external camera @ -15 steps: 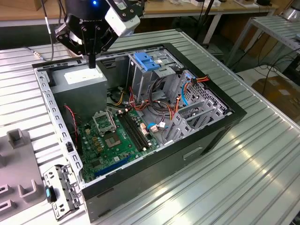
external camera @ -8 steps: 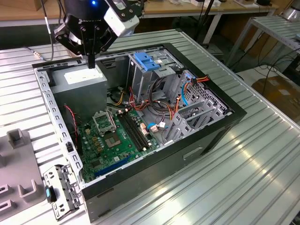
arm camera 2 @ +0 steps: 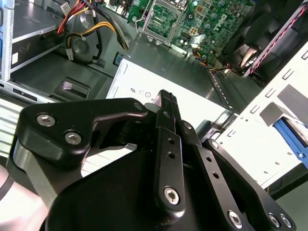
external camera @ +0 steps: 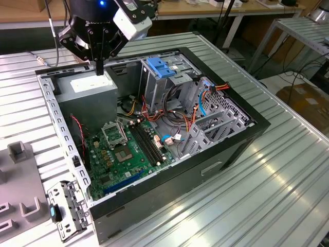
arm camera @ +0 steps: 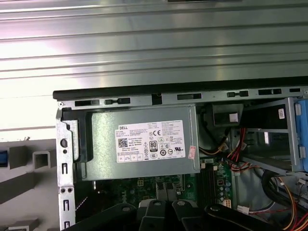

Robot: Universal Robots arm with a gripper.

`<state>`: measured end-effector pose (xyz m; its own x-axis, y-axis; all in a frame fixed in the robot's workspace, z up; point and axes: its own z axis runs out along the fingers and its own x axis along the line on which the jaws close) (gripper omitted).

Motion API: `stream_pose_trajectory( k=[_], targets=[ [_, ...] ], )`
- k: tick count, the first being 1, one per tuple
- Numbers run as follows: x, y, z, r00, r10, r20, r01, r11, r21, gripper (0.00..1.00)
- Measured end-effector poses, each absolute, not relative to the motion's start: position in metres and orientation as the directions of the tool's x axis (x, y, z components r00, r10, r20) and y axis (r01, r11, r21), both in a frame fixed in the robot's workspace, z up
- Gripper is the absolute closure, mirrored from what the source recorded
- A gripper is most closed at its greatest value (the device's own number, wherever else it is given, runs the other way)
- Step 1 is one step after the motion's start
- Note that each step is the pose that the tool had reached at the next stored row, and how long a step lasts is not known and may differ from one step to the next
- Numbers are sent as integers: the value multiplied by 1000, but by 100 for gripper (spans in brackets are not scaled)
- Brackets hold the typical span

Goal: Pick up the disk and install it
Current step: 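Reach for the disk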

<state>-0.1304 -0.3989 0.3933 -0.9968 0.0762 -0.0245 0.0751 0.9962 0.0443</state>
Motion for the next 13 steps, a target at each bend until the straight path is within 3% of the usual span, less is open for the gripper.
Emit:
stream_pose_trajectory(
  k=[13],
  targets=[
    [-135,-399,393,-997,76,-24,75,996,44,89]
  ],
)
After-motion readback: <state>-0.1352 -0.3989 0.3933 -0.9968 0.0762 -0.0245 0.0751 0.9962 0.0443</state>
